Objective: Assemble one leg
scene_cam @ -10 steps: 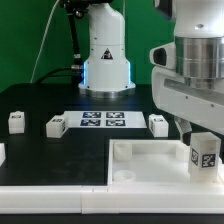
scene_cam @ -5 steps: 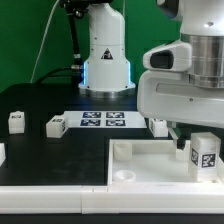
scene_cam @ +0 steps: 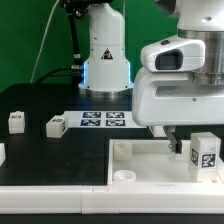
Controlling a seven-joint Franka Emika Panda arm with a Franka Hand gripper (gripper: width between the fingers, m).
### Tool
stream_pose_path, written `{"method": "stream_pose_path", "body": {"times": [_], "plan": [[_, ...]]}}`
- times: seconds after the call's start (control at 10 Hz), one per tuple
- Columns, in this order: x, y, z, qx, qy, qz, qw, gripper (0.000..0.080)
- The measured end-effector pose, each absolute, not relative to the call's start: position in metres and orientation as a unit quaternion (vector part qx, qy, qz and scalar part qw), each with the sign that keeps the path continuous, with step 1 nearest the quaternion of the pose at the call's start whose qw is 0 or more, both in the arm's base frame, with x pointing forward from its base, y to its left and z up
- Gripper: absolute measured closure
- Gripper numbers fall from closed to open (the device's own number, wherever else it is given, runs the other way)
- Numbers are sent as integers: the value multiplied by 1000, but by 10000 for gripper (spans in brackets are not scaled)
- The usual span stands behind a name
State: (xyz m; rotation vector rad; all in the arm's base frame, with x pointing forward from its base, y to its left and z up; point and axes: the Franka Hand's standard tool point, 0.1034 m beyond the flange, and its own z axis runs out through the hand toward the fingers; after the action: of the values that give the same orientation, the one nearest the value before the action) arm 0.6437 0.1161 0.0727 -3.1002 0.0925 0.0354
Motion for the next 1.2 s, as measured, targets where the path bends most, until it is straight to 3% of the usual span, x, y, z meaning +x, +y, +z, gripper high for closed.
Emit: {"method": "stream_pose_path", "body": {"times": [0.2,0.3,0.4,0.7,1.2], "plan": [[644,116,73,-999,30,11,20,410],[644,116,73,-999,32,11,20,410],[644,116,73,-999,46,12,20,509],[644,111,72,-988,152,15,24,509],[643,93,73,-936,351,17,5,505]]}}
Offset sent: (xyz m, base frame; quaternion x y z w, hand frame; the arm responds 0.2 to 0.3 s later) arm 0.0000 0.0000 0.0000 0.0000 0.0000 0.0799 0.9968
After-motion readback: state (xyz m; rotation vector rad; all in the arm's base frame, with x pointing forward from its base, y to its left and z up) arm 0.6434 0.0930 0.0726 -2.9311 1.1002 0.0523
